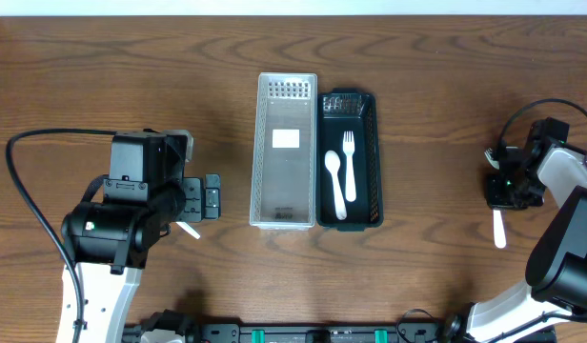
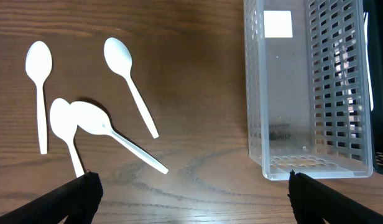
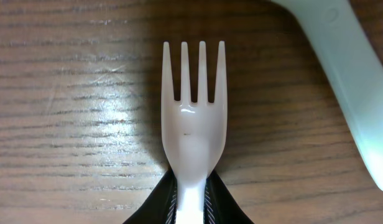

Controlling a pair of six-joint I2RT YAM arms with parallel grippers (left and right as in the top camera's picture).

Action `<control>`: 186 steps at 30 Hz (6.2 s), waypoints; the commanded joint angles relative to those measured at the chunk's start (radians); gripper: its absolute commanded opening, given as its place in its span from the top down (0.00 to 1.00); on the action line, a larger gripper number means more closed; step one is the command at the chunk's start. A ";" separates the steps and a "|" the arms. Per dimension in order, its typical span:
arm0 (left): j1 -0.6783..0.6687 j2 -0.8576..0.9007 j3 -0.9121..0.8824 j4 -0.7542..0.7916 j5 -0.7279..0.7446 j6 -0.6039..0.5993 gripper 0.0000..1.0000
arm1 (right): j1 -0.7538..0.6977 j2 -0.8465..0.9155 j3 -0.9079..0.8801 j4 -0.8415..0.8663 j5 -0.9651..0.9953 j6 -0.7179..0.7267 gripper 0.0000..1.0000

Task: Pack container
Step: 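Move the right gripper to the second white fork and grasp it, then carry the fork with the right gripper and drop it in the dark basket, then move the right gripper to the last white fork and grasp it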

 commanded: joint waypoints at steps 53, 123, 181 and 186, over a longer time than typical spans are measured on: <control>-0.002 -0.005 0.016 -0.007 -0.007 0.002 0.02 | 0.846 0.252 0.561 -0.273 -0.064 0.630 0.66; -0.002 -0.005 0.016 -0.065 -0.007 0.002 0.02 | 0.002 0.103 0.172 -0.012 0.062 2.092 0.30; -0.002 -0.005 0.016 -0.081 -0.007 0.002 0.02 | -0.064 0.103 0.122 -0.046 -0.051 1.933 0.65; -0.002 -0.005 0.016 -0.082 -0.007 0.002 0.02 | -0.074 0.103 0.122 -0.047 -0.049 1.893 0.71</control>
